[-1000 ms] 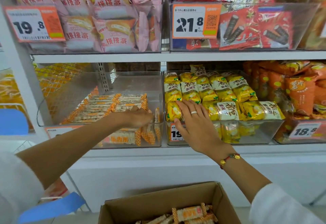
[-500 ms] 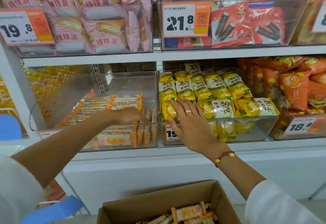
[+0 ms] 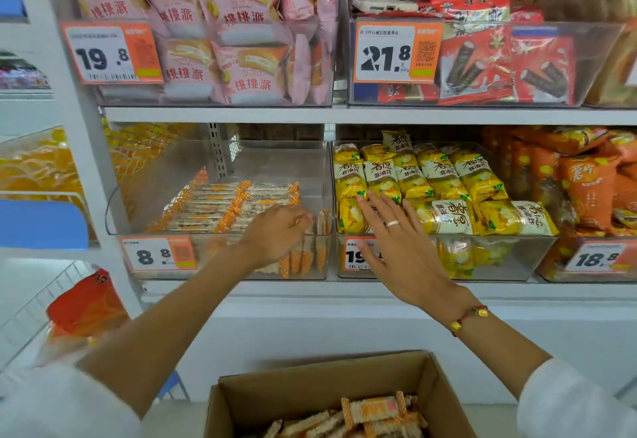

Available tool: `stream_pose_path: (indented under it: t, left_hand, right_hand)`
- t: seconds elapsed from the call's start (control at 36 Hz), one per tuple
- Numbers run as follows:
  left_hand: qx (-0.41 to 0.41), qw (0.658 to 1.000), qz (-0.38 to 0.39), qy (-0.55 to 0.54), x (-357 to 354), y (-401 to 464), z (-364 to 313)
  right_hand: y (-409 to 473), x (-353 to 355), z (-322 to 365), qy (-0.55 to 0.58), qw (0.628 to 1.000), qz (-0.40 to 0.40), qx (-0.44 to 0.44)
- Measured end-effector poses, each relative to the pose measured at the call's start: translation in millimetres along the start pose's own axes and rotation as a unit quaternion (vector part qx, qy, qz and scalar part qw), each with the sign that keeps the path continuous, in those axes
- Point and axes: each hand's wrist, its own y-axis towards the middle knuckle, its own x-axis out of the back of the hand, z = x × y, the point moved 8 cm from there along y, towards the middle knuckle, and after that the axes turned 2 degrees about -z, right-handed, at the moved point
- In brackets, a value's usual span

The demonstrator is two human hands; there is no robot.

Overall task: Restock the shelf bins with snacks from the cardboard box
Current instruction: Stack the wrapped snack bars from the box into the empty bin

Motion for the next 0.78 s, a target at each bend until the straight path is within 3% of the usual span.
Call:
stream_pose_path:
  t: [0.08, 0.14, 0.19, 0.28, 0.36, 0.5, 0.61, 0.69, 0.78]
  left_hand:
    - [-0.075, 0.980, -0.183, 0.019, 18, -44, -19]
    - [-0.066, 0.964, -0.257, -0.018, 19, -79, -23]
    - [-0.029, 0.950, -0.303, -0.073, 9, -113, -15]
    - [0.048, 0.943, -0.295, -0.146, -29, -153, 10]
    - [0.105, 0.959, -0.223, -0.141, -78, -178, 36]
    - [0.149, 0.976, -0.068, -0.144, -162, -206, 83]
    - [0.191, 0.977, 0.062, -0.071, -223, -229, 115]
    - [0.255, 0.948, 0.188, -0.038, -262, -246, 139]
    - [0.359, 0.875, 0.323, -0.016, -290, -263, 155]
  right_hand:
    - [-23, 15, 16, 0.016, 0.998, -0.019, 0.057]
    - [-42, 19, 25, 0.025, 0.996, -0.022, 0.083]
    - [-62, 15, 31, 0.029, 0.995, -0.002, 0.093]
    - [-92, -18, 34, 0.053, 0.984, 0.157, 0.058]
    - [-129, -60, 31, 0.100, 0.944, 0.314, -0.023]
    - [-191, -118, 36, 0.170, 0.906, 0.364, -0.134]
    - [-254, -171, 52, 0.181, 0.874, 0.428, -0.144]
    - [-294, -203, 70, 0.218, 0.822, 0.507, -0.142]
    - [-304, -229, 81, 0.209, 0.827, 0.510, -0.113]
